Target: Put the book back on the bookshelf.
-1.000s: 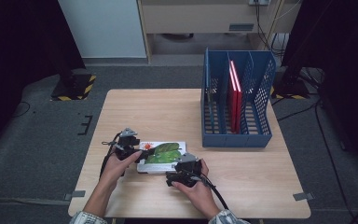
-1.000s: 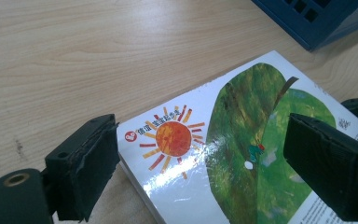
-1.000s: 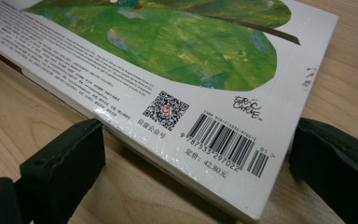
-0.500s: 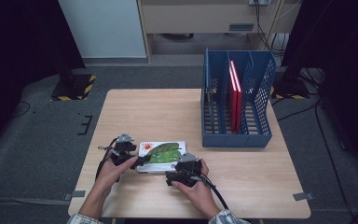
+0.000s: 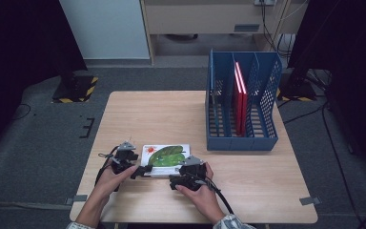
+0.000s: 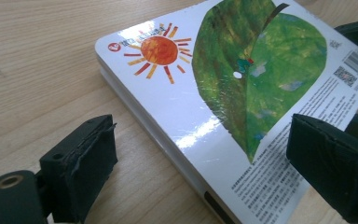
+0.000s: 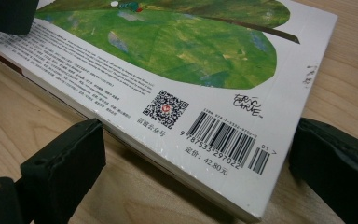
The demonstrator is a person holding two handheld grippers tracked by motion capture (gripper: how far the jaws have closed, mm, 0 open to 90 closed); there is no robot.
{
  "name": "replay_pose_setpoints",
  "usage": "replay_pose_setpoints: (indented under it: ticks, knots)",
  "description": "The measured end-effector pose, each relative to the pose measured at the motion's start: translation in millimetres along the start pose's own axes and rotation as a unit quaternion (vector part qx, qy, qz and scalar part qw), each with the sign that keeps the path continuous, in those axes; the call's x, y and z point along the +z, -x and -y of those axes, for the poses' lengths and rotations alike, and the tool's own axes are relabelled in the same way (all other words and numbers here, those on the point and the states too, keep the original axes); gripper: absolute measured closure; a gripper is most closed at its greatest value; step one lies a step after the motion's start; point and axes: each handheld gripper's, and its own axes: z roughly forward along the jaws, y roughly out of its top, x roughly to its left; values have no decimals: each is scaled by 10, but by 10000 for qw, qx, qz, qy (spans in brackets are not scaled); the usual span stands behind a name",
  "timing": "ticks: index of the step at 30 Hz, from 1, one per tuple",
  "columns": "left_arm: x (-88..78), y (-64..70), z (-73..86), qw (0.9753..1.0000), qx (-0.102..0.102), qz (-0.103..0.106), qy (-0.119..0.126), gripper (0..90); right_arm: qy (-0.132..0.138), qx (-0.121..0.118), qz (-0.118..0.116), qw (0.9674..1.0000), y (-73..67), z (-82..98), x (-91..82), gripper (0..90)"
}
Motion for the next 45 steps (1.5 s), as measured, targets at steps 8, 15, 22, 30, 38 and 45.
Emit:
replay_pose_setpoints:
  ticks: [8, 15, 22, 30, 38, 45]
  knots:
    - [7, 16, -2, 10000, 36, 21, -21, 78, 31, 50, -35, 10000, 11, 2, -5, 44]
    - [26, 8, -2, 9999, -38, 103, -46, 83, 29, 88, -43, 9999, 9, 0, -7, 45]
    - [76, -12, -10, 9993, -159, 330, -71, 92, 34, 101, -42, 9999, 7, -1, -6, 46]
    - [64, 5, -46, 9990, -45, 448, 45, 136, 32, 14, -8, 10000, 4, 0, -2, 53]
    - [84, 5, -65, 9993, 40, 375, -20, 160, -5, -133, -120, 9998, 23, 4, -10, 51]
    - [86, 6, -71, 9993, 30, 372, -23, 163, -57, -299, -360, 9989, 56, -11, -88, 52]
